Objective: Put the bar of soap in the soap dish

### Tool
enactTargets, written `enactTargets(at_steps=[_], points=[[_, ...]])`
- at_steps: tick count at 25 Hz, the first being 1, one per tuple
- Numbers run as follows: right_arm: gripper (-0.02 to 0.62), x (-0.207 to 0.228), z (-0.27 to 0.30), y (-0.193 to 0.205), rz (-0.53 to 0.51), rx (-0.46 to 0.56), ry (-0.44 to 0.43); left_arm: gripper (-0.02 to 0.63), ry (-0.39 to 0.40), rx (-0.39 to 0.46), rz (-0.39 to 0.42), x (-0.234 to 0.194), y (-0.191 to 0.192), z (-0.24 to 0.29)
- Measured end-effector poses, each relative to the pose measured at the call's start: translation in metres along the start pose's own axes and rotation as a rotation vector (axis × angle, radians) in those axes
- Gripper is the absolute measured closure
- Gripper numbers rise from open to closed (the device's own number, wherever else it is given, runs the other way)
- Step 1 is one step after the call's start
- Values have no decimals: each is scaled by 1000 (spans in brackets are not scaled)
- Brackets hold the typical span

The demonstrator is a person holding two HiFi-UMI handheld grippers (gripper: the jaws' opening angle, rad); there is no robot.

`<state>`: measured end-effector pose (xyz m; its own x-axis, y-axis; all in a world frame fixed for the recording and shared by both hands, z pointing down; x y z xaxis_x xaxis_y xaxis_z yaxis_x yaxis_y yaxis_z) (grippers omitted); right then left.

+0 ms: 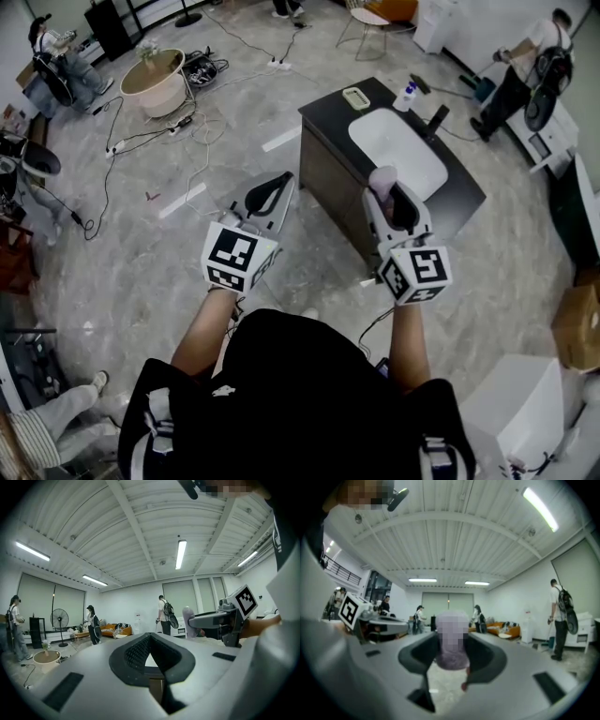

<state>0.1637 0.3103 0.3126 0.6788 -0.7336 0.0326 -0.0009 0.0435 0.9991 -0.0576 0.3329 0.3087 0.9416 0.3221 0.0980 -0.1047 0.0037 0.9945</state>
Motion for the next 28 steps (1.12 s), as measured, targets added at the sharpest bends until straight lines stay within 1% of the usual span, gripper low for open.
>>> enactTargets(at_steps=[5, 8, 11, 14, 22, 28], points=[[391, 16, -11, 6, 6, -1, -11, 581, -8, -4, 12, 21, 2, 6], [391, 20, -11, 5, 0, -4, -22, 581, -10, -24, 19, 24, 2, 11], [391, 26, -9, 3, 3, -1, -23, 581, -13, -6, 18, 24, -2, 18], [391, 31, -7, 7, 5, -4, -20, 581, -10, -8, 14, 24, 1, 25], [391, 55, 15, 10, 3, -16, 8, 581, 13, -9, 2, 8, 6, 62], [391, 76, 48, 10, 1, -20, 19, 581, 24, -5, 2, -13, 8, 99]])
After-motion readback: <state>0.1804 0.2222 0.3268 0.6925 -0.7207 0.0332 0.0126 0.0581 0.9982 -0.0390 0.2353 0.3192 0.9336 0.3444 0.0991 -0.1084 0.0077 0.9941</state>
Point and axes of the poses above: the fingertips, and each gripper's own axes: z forward along the fingers, x to its right, y out of its underside, the point moved 7 cm from there along -z, backward along the fingers, and after that the axes turned 10 degrees about -y, right-handed, at the moved point
